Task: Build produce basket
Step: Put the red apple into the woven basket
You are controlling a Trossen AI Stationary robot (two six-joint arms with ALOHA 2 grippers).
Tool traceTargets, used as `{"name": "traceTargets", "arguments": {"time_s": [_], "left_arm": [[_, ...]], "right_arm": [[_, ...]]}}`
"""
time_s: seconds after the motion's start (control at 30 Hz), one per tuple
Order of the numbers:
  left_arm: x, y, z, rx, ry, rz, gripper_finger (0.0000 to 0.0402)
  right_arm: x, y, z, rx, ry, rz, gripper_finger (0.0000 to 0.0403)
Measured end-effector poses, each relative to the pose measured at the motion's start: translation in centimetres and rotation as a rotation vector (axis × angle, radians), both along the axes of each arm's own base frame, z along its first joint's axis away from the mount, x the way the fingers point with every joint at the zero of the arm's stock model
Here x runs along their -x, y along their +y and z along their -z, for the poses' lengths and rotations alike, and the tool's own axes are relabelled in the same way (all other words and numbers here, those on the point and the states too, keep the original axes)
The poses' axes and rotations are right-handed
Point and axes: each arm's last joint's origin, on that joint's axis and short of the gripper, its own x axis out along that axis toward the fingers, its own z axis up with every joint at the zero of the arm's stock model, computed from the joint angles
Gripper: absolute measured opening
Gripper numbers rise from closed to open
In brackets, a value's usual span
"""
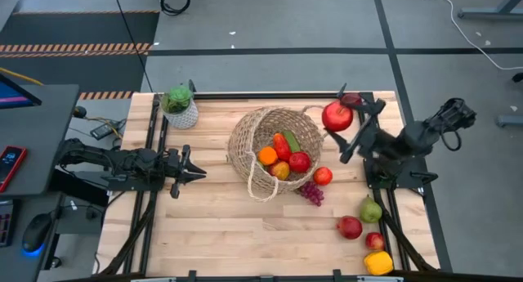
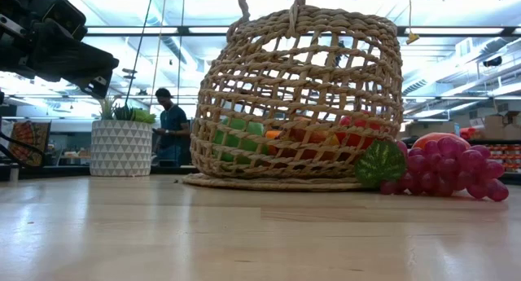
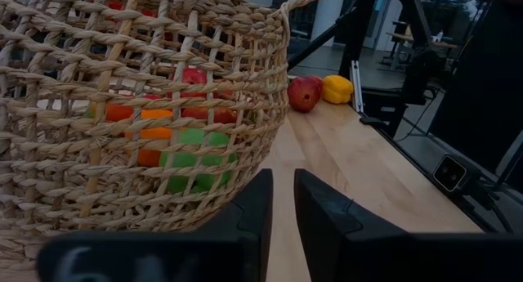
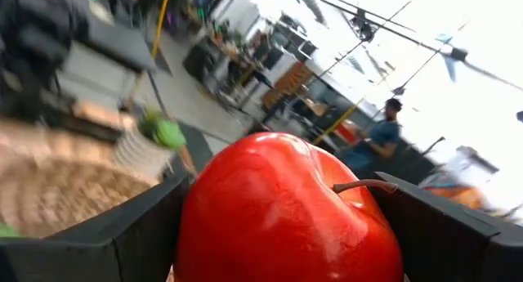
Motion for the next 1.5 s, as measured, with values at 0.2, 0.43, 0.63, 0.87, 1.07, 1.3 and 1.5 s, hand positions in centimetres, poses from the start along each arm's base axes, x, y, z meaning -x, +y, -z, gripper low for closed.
{"name": "traceTargets", "arguments": {"time_s": [0.2,0.43,0.63,0.87,1.07,1.3,1.5], "left_arm": [[0.0,0.0,0.0,0.000,0.000,0.000,0.0062],[0.0,0.0,0.0,0.000,0.000,0.000,0.0056],[0.0,0.0,0.0,0.000,0.000,0.000,0.0060],[0.0,0.0,0.0,0.000,0.000,0.000,0.0061],[0.0,0.0,0.0,0.000,0.000,0.000,0.0058],[0.0,0.0,0.0,0.000,0.000,0.000,0.0063],[0.0,0.0,0.0,0.000,0.000,0.000,0.0057]], "right_arm": [[-2.2,1.2,1.2,0.107,0.116,0.092,0.0376],[-4.1,1.9,2.5,0.210,0.228,0.135,0.0376],[-5.3,2.4,3.6,0.328,0.352,0.187,0.0376],[-5.9,1.7,2.9,0.136,0.161,0.219,0.0376],[-6.3,0.4,1.5,-0.087,-0.110,0.195,0.0376],[-6.6,-0.9,0.8,-0.350,-0.392,0.179,0.0376],[-7.4,-1.4,2.1,-0.528,-0.410,0.080,0.0376]]}}
